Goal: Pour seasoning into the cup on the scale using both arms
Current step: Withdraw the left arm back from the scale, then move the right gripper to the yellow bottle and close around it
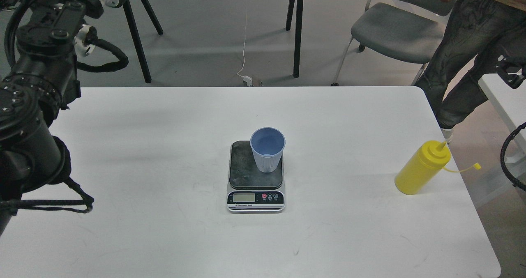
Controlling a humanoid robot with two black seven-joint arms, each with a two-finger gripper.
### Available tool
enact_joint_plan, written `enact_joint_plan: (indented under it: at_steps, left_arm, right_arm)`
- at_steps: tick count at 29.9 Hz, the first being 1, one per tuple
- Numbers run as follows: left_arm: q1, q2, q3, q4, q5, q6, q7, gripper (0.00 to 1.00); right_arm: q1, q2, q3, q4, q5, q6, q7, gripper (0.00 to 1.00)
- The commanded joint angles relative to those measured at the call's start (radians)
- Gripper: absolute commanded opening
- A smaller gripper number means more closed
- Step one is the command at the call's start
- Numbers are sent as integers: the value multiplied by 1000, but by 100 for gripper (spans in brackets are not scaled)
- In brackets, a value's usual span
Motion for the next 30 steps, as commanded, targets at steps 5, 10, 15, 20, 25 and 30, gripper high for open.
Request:
enact_joint_plan:
  at_steps: [5, 10, 15, 20, 25, 30]
  left_arm:
    - [99, 57, -174, 3, -11, 0, 0, 78]
    - [139, 55, -174, 3, -11, 0, 0, 80]
    - [177, 52, -174, 3, -11, 0, 0, 82]
    - [193, 52, -171, 2, -12, 0, 0, 85]
    - [193, 49, -168, 3, -11, 0, 0, 85]
    - [194, 43, -166, 3, -11, 0, 0, 85]
  right_arm:
    - [-250, -166, 1, 249, 259, 0, -36, 100]
    - [-414, -191, 1, 328, 341, 0, -36, 100]
    - [-523, -180, 4, 328, 344, 0, -24, 100]
    - [-580, -151, 3, 331, 338, 0, -12, 100]
    - [-641, -124, 3, 381, 333, 0, -12, 100]
    - [-696, -111, 4, 476, 330, 0, -10, 100]
